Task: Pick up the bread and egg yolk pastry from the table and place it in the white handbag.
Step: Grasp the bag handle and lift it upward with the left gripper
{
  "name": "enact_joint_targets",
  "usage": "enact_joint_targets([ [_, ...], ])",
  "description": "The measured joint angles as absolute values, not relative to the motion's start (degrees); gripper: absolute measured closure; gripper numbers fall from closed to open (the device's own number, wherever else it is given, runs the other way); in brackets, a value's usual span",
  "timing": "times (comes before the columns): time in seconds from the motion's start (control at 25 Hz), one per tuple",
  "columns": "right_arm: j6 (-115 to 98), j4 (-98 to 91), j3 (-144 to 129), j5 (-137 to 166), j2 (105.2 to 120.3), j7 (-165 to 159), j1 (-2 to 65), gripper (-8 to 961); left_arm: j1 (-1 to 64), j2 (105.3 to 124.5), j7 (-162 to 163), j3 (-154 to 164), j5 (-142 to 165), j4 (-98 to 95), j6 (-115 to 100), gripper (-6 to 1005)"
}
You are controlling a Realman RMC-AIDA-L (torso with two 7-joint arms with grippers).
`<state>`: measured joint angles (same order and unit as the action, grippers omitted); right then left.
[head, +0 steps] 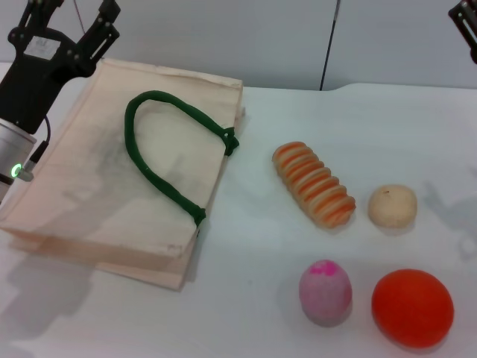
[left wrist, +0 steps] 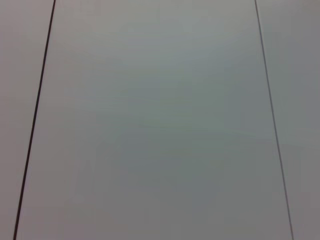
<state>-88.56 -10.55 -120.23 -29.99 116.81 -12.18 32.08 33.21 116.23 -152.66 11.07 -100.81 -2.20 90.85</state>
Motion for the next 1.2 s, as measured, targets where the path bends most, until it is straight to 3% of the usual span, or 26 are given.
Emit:
enact_joint_targets([
  [0.8, -88.3, -10.5, -120.2, -30.0, 116.80, -12.1, 32.0, 73, 33.0, 116.22, -151.2, 11.0, -100.9, -2.3, 90.6, 152],
  [1.2, -87.2, -10.0, -120.4, -29.9, 116.70, -12.5, 32.1, 72, 32.9, 115.58, -127.9, 11.2, -103.5, -4.9, 84.3, 168],
])
